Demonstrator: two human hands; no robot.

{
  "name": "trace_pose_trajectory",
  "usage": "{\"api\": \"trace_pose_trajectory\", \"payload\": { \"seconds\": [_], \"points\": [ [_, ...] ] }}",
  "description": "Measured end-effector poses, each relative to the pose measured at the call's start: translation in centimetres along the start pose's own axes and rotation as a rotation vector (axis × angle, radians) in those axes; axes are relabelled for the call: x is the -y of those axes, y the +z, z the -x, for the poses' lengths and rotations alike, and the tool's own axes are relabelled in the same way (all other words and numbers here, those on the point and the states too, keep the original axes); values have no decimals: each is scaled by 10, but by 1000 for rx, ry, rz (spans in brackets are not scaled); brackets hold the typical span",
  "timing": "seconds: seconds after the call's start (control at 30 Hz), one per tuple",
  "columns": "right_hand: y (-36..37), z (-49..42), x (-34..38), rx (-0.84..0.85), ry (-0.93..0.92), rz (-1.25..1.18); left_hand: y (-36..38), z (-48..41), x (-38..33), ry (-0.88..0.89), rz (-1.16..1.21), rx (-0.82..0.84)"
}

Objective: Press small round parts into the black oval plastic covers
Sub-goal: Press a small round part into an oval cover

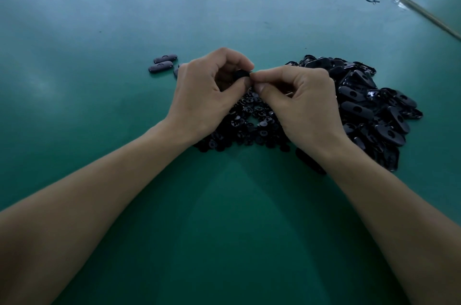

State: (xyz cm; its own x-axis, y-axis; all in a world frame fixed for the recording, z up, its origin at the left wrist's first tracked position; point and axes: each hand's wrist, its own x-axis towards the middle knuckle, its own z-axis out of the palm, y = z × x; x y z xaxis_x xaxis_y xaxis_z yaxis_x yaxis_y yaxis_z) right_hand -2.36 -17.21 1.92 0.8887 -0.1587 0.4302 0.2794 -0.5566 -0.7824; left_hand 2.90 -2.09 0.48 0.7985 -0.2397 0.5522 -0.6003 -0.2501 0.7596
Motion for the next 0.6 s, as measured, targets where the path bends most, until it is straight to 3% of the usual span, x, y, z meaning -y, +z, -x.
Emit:
{"api": "trace_pose_trajectory", "payload": {
  "seconds": [0.6],
  "points": [
    [-1, -4, -7, 24, 9, -48, -4, -3, 5, -63, 194, 76]
  ]
}}
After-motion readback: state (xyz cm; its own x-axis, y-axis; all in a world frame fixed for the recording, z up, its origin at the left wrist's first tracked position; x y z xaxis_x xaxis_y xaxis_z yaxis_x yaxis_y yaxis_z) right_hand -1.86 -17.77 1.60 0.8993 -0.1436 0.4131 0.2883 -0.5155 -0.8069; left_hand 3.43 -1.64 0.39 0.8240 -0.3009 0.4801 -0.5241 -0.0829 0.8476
